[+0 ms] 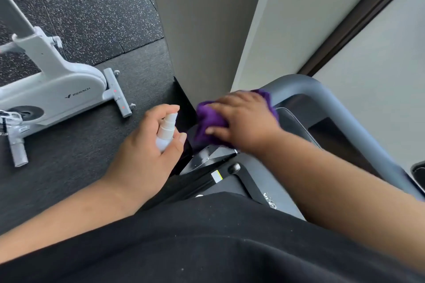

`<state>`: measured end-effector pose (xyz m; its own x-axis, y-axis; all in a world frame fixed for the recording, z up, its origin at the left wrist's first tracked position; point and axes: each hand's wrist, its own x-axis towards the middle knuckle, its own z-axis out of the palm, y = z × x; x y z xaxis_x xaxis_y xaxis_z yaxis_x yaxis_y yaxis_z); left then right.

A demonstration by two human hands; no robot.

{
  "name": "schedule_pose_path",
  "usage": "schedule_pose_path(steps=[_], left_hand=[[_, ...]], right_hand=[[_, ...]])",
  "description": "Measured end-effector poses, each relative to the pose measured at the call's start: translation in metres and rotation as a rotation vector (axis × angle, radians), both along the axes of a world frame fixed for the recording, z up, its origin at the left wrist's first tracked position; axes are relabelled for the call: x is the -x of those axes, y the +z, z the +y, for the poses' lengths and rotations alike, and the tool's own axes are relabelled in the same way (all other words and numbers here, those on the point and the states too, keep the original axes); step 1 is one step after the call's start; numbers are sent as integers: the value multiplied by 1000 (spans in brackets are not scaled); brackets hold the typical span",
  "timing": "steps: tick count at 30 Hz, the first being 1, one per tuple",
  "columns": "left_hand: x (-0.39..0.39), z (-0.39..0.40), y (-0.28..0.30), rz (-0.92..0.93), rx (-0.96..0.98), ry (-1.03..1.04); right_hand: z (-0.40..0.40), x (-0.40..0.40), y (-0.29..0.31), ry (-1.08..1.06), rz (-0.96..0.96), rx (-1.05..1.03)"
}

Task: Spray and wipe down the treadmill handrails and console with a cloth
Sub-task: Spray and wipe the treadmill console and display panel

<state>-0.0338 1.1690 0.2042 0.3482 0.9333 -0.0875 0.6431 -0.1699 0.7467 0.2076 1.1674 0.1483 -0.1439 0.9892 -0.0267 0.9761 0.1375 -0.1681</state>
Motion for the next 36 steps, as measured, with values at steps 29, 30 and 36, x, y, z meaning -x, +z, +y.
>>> schedule_pose_path(steps=[29, 30, 36], left_hand=[[-34, 21, 7, 9, -12, -370], [-34, 21, 7, 14, -25, -380], [-45, 25, 8, 7, -39, -417]], right_hand=[[-22, -165, 12, -654, 176, 95], [-21, -160, 12, -662, 142, 87], [-12, -51, 2, -143, 115, 61]])
